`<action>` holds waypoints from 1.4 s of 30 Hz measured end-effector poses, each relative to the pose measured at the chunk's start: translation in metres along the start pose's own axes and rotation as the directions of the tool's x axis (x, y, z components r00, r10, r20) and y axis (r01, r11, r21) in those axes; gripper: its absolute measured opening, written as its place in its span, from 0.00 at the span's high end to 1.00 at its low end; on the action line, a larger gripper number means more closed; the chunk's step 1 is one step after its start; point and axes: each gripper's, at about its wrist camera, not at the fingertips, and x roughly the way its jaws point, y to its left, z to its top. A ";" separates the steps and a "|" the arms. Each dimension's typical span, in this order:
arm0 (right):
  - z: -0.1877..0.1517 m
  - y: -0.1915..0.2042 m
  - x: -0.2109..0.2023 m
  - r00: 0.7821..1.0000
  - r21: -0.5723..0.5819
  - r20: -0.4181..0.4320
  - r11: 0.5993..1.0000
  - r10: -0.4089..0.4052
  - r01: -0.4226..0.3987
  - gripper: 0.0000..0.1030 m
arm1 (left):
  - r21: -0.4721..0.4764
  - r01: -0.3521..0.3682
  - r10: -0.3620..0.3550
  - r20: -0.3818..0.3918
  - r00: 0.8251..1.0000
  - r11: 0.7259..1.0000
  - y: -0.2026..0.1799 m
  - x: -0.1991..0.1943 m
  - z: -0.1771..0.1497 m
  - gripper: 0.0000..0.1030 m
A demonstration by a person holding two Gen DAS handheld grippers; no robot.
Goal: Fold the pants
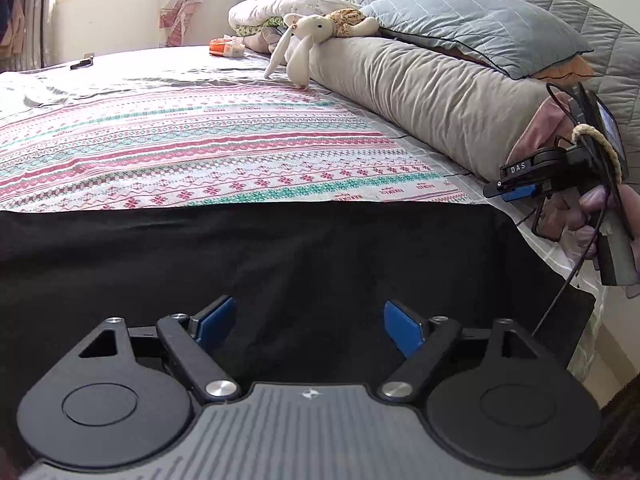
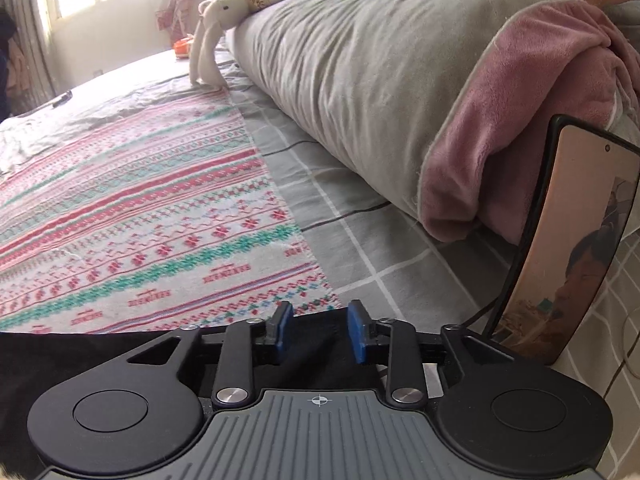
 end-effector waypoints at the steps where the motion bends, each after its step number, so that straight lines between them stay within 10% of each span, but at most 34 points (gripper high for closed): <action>1: -0.001 0.005 -0.005 1.000 -0.004 -0.004 1.000 0.018 -0.018 0.63 | -0.005 -0.012 0.012 0.000 1.000 1.000 0.002 -0.003 0.001 0.02; 9: -0.030 0.066 -0.030 0.975 -0.086 -0.098 0.974 0.201 -0.210 0.44 | -0.075 -0.152 0.154 0.017 0.988 0.986 0.036 -0.038 0.001 0.00; 17: -0.076 0.131 -0.069 0.924 -0.262 -0.149 0.887 0.353 -0.381 0.32 | -0.187 -0.323 0.337 0.045 0.941 0.928 0.089 -0.085 -0.020 0.00; 25: -0.126 0.180 -0.104 0.881 -0.393 -0.202 0.789 0.427 -0.472 0.31 | -0.272 -0.484 0.508 0.025 0.861 0.832 0.142 -0.126 -0.054 0.00; 35: -0.169 0.256 -0.134 0.819 -0.544 -0.252 0.625 0.516 -0.561 0.31 | -0.363 -0.664 0.708 -0.018 0.706 0.653 0.203 -0.162 -0.085 0.00; 42: -0.195 0.279 -0.130 0.829 -0.580 -0.299 0.600 0.473 -0.551 0.31 | -0.316 -0.740 0.705 -0.238 0.668 0.594 0.233 -0.155 -0.112 0.00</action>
